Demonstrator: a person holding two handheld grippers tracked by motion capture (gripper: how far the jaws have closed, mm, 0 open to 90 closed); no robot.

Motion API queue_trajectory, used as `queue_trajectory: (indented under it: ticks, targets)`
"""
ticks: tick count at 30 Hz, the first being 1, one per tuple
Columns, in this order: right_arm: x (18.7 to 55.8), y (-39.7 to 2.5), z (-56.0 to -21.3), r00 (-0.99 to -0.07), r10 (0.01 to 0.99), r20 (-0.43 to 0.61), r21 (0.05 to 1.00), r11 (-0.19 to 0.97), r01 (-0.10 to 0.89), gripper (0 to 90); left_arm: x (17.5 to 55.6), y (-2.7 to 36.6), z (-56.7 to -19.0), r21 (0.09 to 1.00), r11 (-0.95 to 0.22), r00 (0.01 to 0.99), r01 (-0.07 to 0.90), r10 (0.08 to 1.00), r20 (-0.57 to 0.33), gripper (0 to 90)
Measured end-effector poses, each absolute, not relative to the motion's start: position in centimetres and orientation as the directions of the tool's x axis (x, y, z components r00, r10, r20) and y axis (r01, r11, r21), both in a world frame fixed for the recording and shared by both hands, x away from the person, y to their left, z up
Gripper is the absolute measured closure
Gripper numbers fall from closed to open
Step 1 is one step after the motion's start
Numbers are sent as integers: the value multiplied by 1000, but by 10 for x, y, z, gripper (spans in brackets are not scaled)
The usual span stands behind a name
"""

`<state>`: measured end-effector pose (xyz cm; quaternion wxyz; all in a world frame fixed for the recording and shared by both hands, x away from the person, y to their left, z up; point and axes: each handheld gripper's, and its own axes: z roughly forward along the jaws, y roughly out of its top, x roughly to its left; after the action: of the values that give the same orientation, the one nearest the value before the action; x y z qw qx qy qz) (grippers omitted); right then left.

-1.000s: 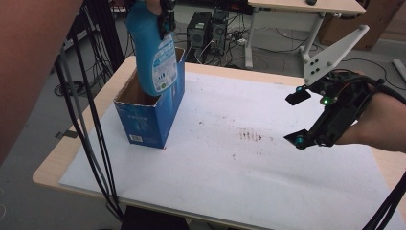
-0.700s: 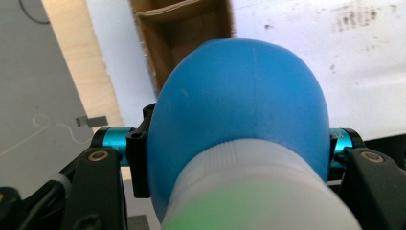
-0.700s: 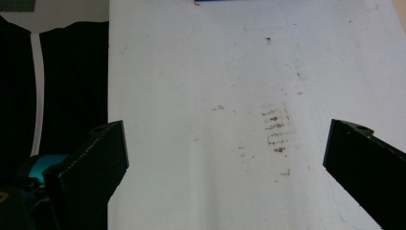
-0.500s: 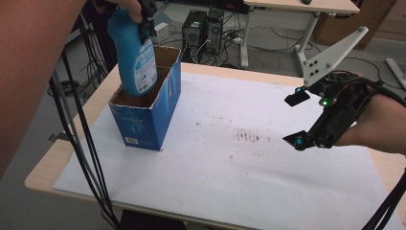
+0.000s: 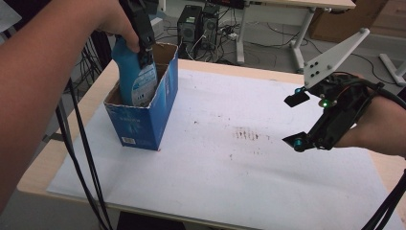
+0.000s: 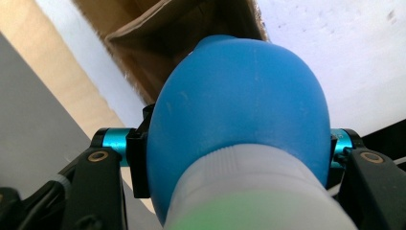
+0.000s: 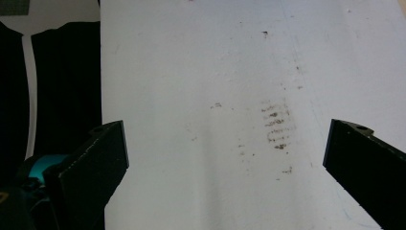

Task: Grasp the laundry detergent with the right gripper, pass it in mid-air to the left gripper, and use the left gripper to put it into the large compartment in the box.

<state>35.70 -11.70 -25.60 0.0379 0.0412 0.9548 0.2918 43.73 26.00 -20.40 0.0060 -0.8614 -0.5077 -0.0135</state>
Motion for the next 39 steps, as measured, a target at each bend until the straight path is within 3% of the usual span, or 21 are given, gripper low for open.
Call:
queue_trajectory:
  ticks: [7,16,28,39]
  targets:
    - [357,-117,-259,-992,120,-41,550,832,78,6,439,261,-234,-7,-624,624,781,781,36,384]
    - [357,-116,-263,-992,123,-40,541,837,82,6,438,258,-262,-29,-731,732,681,681,28,384]
    - [356,-117,-268,-991,127,-34,546,833,88,6,437,259,-285,-25,-783,783,622,621,24,381]
    - [356,-118,-270,-991,133,-27,545,833,98,6,443,262,-290,-16,-761,761,648,648,-14,369]
